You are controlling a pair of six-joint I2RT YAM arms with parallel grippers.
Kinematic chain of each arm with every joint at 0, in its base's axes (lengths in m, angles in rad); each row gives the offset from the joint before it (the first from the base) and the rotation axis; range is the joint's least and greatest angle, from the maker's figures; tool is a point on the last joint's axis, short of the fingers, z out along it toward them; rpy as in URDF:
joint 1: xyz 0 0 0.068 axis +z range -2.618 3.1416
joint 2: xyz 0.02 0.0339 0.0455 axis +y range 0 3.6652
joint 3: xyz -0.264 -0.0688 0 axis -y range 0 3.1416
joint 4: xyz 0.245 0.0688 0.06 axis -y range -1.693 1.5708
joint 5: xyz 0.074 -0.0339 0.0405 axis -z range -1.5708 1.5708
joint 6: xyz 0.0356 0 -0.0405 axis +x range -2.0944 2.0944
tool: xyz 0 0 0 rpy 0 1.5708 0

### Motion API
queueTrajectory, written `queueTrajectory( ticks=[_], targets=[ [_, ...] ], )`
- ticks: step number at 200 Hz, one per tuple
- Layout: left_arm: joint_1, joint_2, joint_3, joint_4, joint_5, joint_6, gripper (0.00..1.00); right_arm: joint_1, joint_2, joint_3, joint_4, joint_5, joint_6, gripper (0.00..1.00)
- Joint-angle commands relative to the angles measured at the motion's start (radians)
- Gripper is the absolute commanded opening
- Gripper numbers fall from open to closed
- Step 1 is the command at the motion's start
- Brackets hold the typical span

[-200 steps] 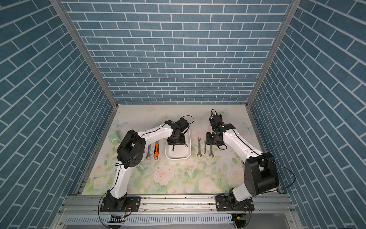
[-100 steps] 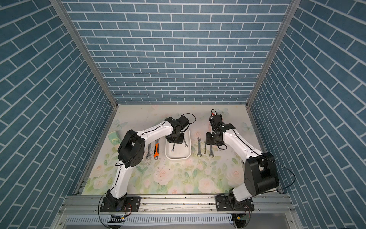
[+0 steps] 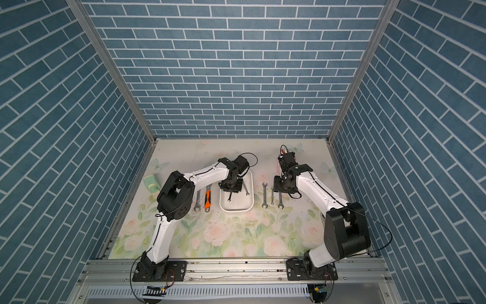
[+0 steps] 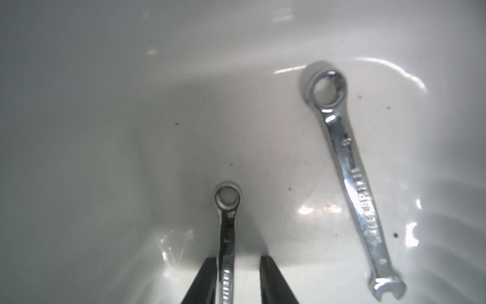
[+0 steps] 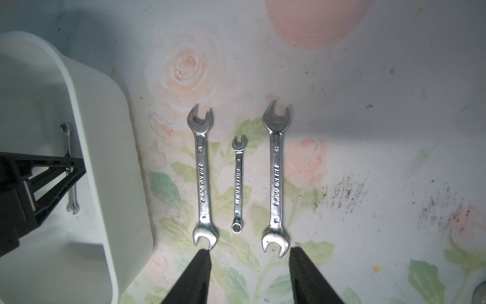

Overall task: Take out the wrench from the storage box
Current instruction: Pick up the wrench from the storage box.

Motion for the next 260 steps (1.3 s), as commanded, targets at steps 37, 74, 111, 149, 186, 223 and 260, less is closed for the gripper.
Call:
queueTrajectory(
  ticks=[37, 74, 111, 149, 186, 223, 260],
  targets=[
    [0.011, 0.016, -0.056, 0.017, 0.037, 0.005, 0.13, -0.009, -0.061, -0.067, 0.016, 0.122, 0.017, 0.81],
    [0.011, 0.003, -0.04, 0.015, 0.038, 0.005, 0.09, -0.012, -0.063, -0.095, 0.018, 0.157, 0.016, 0.85],
    [0.011, -0.025, 0.013, -0.022, 0.028, 0.007, 0.08, -0.013, -0.06, -0.101, 0.024, 0.146, 0.015, 0.86],
    [0.022, -0.058, 0.098, -0.083, 0.008, 0.009, 0.07, -0.013, -0.052, -0.11, 0.022, 0.137, 0.011, 0.85],
    [0.047, -0.093, 0.159, -0.14, -0.011, 0.015, 0.06, -0.013, -0.055, -0.112, 0.019, 0.134, 0.012, 0.85],
    [0.103, -0.165, 0.148, -0.163, -0.011, 0.031, 0.05, -0.013, -0.061, -0.107, 0.014, 0.127, 0.012, 0.85],
    [0.192, -0.259, 0.049, -0.127, 0.02, 0.077, 0.05, -0.013, -0.065, -0.103, 0.011, 0.122, 0.015, 0.85]
  ],
)
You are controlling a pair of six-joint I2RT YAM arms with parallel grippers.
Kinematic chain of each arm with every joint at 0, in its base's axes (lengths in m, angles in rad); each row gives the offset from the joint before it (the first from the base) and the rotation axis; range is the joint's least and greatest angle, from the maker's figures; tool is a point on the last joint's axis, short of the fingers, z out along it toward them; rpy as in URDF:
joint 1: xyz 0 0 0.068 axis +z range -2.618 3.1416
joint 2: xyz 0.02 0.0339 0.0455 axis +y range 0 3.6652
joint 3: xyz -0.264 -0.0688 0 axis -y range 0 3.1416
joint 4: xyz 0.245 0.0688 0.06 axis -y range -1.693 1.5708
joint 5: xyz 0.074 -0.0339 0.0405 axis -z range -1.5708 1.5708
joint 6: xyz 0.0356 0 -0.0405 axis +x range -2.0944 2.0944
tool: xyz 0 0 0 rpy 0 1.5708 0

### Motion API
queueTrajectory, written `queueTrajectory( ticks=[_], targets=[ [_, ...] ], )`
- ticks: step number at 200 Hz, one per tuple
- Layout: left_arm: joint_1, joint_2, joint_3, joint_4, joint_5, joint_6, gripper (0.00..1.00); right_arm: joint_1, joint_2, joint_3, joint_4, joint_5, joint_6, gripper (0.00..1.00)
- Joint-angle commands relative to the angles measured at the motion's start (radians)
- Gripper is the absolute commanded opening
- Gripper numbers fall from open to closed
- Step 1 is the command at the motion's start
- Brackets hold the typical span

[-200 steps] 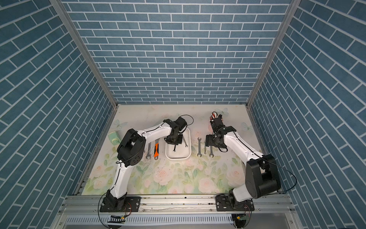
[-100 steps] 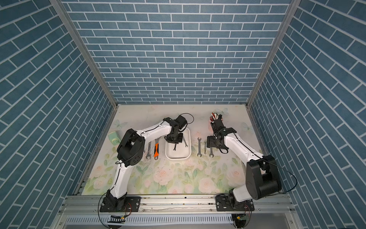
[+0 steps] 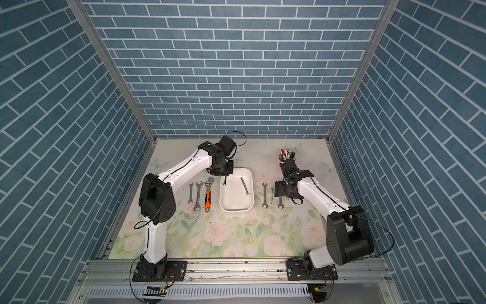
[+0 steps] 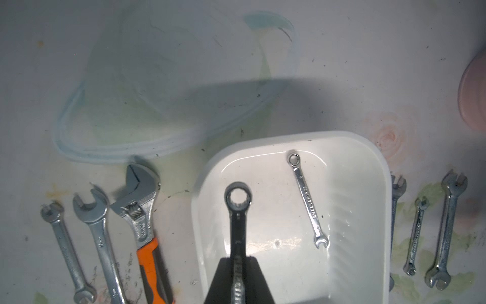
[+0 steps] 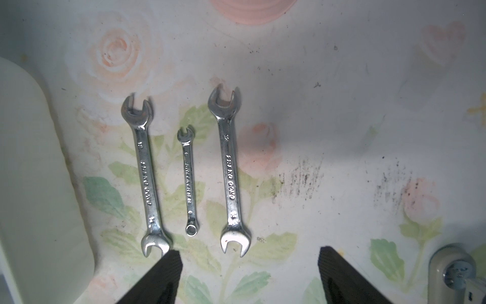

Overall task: Take out the wrench from the storage box
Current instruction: Pick up the wrench from the storage box, then place the wrench at the center of the board.

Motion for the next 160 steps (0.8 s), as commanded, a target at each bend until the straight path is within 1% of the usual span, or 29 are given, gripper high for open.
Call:
queueTrajectory(
  ticks=[1, 50, 84, 96, 107, 120, 147, 160],
  targets=[
    [0.061, -0.058, -0.064, -0.012, 0.006, 0.043, 0.05, -0.004, -0.022, -0.001, -0.015, -0.001, 0.004, 0.85],
    [0.228, -0.167, -0.294, 0.084, 0.046, 0.11, 0.05, -0.003, -0.021, 0.002, -0.014, -0.013, 0.006, 0.85],
    [0.307, -0.188, -0.419, 0.132, -0.003, 0.142, 0.05, -0.003, -0.015, 0.004, -0.013, -0.021, 0.007, 0.85],
    [0.327, -0.19, -0.457, 0.153, -0.011, 0.151, 0.04, -0.003, -0.013, 0.003, -0.01, -0.023, 0.007, 0.85],
    [0.343, -0.183, -0.484, 0.16, -0.041, 0.147, 0.04, -0.003, -0.013, 0.003, -0.01, -0.025, 0.007, 0.85],
    [0.354, -0.174, -0.508, 0.183, -0.038, 0.16, 0.03, -0.003, -0.013, 0.002, -0.01, -0.026, 0.007, 0.85],
    [0.361, -0.152, -0.532, 0.205, -0.063, 0.173, 0.03, -0.003, -0.013, 0.001, -0.013, -0.025, 0.007, 0.85],
    [0.368, -0.143, -0.536, 0.203, -0.094, 0.171, 0.02, -0.003, -0.013, 0.002, -0.013, -0.024, 0.007, 0.85]
  ],
)
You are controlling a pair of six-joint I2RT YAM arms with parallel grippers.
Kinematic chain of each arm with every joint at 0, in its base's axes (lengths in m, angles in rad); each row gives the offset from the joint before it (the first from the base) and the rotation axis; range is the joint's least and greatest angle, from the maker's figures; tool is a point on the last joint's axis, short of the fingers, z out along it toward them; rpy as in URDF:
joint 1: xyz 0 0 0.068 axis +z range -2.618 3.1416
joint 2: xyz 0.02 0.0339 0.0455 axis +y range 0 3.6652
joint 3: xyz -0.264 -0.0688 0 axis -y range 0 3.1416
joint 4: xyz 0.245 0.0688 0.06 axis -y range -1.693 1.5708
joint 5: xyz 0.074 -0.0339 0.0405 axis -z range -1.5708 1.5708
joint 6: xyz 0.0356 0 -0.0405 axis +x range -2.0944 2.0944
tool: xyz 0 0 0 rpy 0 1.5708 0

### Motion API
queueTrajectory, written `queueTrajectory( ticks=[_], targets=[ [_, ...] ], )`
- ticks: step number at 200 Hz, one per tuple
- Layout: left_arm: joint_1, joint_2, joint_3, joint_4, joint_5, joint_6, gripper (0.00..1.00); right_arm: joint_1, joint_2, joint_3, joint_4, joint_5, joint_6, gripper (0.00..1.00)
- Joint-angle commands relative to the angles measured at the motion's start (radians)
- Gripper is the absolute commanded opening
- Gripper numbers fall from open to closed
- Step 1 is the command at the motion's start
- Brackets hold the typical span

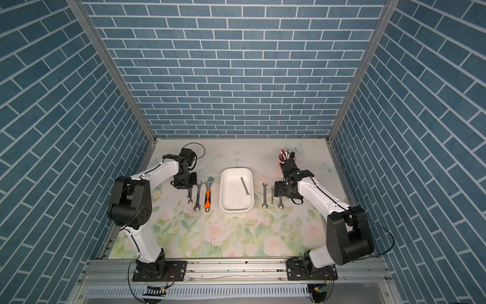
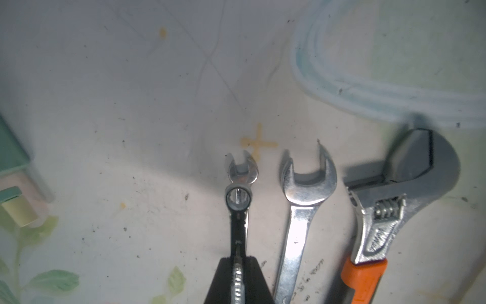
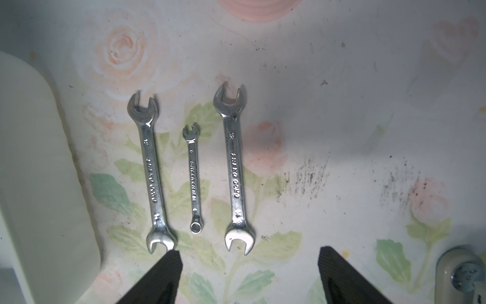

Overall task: Take out the wrench from the storage box
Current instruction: Place the wrench at the center of the board.

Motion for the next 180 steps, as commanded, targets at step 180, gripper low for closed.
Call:
queueTrajectory(
  ticks=[180],
  targets=[
    [0.014, 0.077, -0.081, 0.038, -0.118, 0.024, 0.22, -0.003, -0.039, 0.045, -0.051, -0.045, 0.019, 0.81]
  ],
)
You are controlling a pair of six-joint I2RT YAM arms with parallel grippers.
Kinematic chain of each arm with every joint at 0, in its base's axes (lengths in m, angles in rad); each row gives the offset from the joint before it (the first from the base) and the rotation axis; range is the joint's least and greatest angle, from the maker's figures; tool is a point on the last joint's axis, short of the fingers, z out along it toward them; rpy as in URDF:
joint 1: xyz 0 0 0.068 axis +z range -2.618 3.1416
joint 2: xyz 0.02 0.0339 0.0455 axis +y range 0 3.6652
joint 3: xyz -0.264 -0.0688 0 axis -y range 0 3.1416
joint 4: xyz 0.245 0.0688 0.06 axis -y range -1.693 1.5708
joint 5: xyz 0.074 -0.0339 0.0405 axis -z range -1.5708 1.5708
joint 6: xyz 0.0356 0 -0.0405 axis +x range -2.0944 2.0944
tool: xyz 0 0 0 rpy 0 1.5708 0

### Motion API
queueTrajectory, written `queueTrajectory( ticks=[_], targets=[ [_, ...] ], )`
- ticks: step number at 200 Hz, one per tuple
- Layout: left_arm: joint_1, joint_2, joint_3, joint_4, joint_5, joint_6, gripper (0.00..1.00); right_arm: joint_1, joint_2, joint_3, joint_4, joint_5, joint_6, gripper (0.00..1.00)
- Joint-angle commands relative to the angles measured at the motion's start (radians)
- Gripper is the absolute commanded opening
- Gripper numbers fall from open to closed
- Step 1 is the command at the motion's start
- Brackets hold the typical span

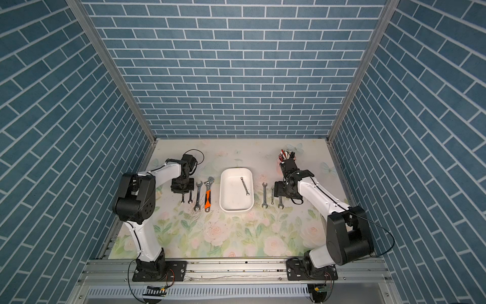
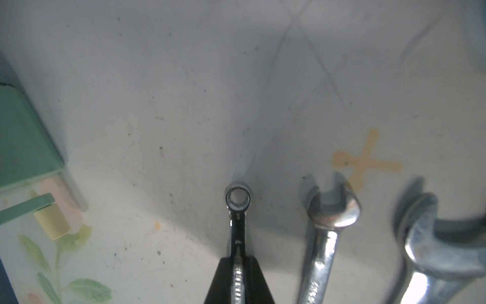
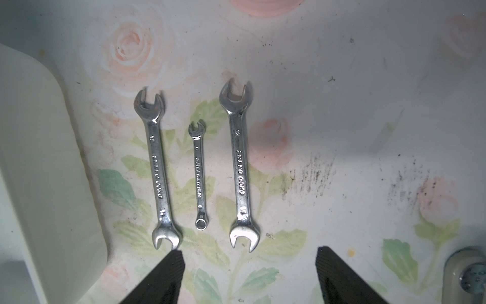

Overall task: Take out the wrench from the storage box
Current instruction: Place the wrench at the center of the board.

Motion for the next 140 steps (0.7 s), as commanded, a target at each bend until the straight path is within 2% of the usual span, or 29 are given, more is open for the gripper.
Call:
queueTrajectory(
  ticks=[1, 10, 31, 44, 83, 140],
  targets=[
    [-0.002, 0.004, -0.023, -0.006, 0.033, 0.003, 0.22, -0.003, -0.039, 0.04, -0.042, -0.018, 0.019, 0.81],
    [-0.002, -0.003, -0.022, -0.008, 0.034, 0.002, 0.28, -0.003, -0.045, 0.047, -0.047, -0.025, 0.027, 0.8],
    [-0.004, -0.052, -0.023, 0.003, 0.044, -0.002, 0.49, -0.002, -0.07, 0.055, -0.056, -0.056, 0.036, 0.78],
    [-0.004, -0.103, -0.025, 0.022, 0.063, -0.001, 0.56, 0.001, -0.084, 0.065, -0.066, -0.069, 0.048, 0.76],
    [-0.004, -0.261, -0.039, 0.081, 0.113, 0.0, 0.68, 0.049, -0.105, 0.138, -0.129, -0.052, 0.089, 0.72],
    [0.009, -0.518, -0.092, 0.183, 0.153, 0.029, 0.79, 0.214, -0.041, 0.322, -0.225, 0.045, 0.185, 0.72]
  ],
)
